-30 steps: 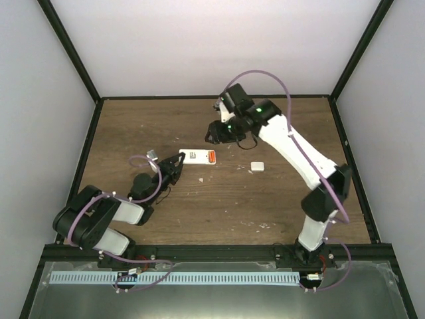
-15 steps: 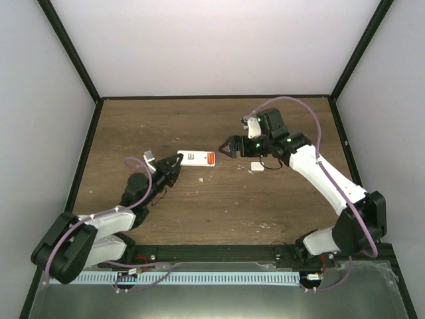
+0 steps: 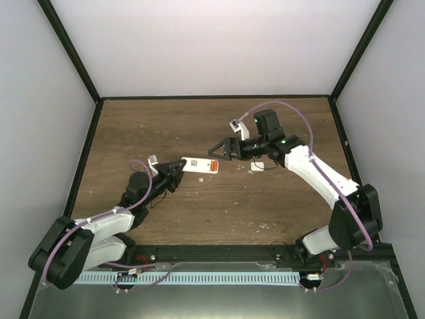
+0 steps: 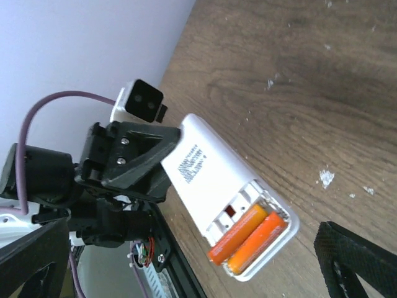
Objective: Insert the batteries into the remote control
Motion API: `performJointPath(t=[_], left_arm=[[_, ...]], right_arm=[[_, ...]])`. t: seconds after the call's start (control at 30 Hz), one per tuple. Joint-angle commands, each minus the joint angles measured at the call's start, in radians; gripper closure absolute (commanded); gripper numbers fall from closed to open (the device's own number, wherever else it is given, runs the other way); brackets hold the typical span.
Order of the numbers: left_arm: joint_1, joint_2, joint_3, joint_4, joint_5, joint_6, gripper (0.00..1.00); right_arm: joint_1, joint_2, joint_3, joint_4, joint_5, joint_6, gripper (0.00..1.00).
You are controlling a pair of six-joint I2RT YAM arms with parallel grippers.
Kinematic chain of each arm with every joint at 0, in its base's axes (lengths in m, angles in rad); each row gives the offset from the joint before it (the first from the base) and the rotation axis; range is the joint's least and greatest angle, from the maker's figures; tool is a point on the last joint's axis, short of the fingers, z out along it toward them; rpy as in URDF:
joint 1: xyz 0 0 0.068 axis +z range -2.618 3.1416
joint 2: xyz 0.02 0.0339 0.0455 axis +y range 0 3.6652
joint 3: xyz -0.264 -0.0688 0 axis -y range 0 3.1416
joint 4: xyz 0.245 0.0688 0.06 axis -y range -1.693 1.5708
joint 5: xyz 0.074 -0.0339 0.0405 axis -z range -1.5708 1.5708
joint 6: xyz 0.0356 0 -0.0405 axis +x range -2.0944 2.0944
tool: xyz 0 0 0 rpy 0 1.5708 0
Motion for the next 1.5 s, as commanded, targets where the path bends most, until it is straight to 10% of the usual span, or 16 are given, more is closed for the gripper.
performJointPath(t=[0.0,1.47], left_arm=[[-0.003,-0.013,0.032,-0.012,0.034,-0.034,1.00],[-0.003,0.058,0.110,-0.019,0.160,-0.020,1.00]], right_arm=[[-0.004,0.041,-0.015,-0.035,-0.050,-0.007,0.00],[-0.004,0.085,-0.019,-0.164,-0.134,-0.229,0.22]])
